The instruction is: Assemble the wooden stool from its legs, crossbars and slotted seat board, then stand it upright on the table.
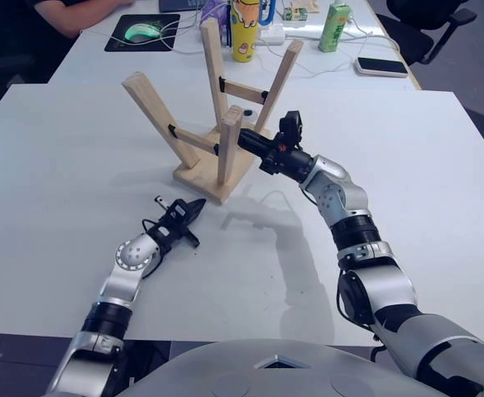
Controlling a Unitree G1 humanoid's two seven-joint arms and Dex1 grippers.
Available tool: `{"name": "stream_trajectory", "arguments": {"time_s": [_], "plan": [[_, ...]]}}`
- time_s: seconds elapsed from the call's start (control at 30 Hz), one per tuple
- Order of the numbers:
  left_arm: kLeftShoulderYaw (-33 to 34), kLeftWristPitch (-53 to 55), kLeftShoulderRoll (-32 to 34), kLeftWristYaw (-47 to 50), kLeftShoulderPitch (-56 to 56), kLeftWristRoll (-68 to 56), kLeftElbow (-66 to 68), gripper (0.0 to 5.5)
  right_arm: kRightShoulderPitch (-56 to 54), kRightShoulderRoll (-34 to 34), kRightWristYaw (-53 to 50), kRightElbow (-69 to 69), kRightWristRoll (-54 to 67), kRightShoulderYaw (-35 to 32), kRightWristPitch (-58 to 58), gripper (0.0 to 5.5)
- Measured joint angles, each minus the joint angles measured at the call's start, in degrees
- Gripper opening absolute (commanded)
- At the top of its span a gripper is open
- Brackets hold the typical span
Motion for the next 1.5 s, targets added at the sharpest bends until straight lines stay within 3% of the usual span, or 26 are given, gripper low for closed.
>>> {"name": "stream_trajectory", "arguments": {"time_s": [0.17,0.3,0.5,0.63,0.77,1.0,1.3,1.43,1.5], "plan": [[1.3,3.1,5.7,5.8,-8.4,4.3,9.5,0.0,2.1,3.3,2.9,-2.9,-4.0,6.7,-0.1,0.01],[0.5,3.6,6.5,6.7,-12.2,6.0,13.8,0.0,6.7,7.1,0.9,-4.5,-9.5,12.6,-1.2,0.01],[0.3,3.6,6.4,7.4,-13.1,6.1,15.1,0.0,15.8,1.6,-2.0,-9.4,-11.3,11.4,0.5,0.01],[0.2,4.0,6.4,8.5,-12.9,6.1,15.2,0.0,13.7,-1.6,-7.7,-5.7,-13.1,6.0,-2.6,0.01],[0.1,4.7,5.8,10.3,-14.6,6.1,17.5,0.0,2.2,2.1,-15.2,1.8,-13.6,1.1,-12.4,0.01],[-1.5,6.7,3.6,10.6,-20.4,6.9,23.1,0.0,-8.3,11.2,-20.2,19.9,-20.6,3.5,-21.3,0.01],[-3.1,6.2,1.3,10.6,-26.8,8.6,31.4,0.0,-7.9,12.8,-12.4,23.5,-20.8,4.2,-24.7,0.01],[-3.1,5.8,0.8,10.8,-27.0,8.6,31.8,0.0,-5.7,13.2,-17.5,22.6,-24.3,5.3,-25.3,0.01],[-3.1,5.6,0.6,11.1,-26.5,8.6,30.9,0.0,0.2,12.7,-19.5,15.7,-25.2,6.0,-23.9,0.01]]}}
